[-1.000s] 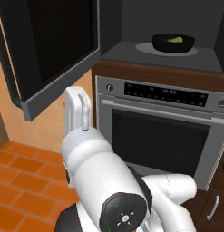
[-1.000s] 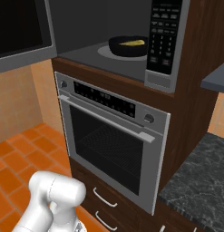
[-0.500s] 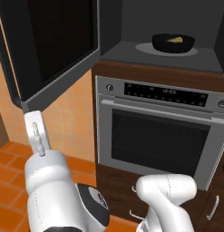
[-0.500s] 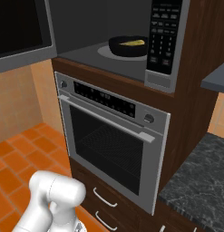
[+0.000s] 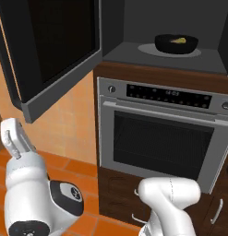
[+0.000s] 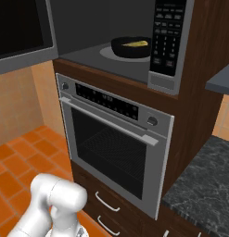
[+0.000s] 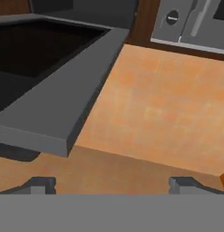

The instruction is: Pick the cucumber from the sink and place it in the bowl. Then pick the bowl and place it in the microwave. Then close the microwave door and press the start button.

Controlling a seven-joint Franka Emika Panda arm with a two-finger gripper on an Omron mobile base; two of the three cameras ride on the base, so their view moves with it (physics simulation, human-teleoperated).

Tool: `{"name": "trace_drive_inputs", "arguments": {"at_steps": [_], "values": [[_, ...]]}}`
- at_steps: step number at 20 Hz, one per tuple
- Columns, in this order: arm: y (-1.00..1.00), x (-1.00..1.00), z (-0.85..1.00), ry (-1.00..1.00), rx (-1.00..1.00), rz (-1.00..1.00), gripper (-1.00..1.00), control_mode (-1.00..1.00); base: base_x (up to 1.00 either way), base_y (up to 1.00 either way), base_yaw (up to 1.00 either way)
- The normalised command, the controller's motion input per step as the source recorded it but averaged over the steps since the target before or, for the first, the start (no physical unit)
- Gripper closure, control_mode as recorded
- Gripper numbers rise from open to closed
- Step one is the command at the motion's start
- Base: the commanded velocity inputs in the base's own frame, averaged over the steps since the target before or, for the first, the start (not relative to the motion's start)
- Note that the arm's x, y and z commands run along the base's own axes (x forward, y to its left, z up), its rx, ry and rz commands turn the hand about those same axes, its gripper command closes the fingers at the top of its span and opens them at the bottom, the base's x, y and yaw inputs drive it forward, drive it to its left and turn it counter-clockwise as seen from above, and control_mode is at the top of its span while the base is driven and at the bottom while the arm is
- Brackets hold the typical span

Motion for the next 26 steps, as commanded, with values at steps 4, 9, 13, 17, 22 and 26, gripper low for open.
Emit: {"name": "trace_drive_inputs", "arguments": {"at_steps": [4,9,13,17,22,26], "values": [[0.64,0.61,-0.27,-0.02,0.00,-0.07,-1.00,-1.00,0.00,0.00,0.00],[0.16,0.58,0.00,0.00,0.00,-0.14,-1.00,-1.00,0.00,0.00,0.00],[0.14,0.57,0.00,0.00,0.00,-0.18,-1.00,-1.00,0.00,0.00,0.00],[-0.02,0.11,0.05,-0.08,0.01,-0.07,-1.00,-1.00,0.00,0.00,0.00],[-0.30,-0.02,0.27,-0.20,0.07,0.00,-1.00,-1.00,0.00,0.00,0.00],[-0.46,0.00,0.27,-0.21,0.11,0.00,-1.00,-1.00,0.00,0.00,0.00]]}}
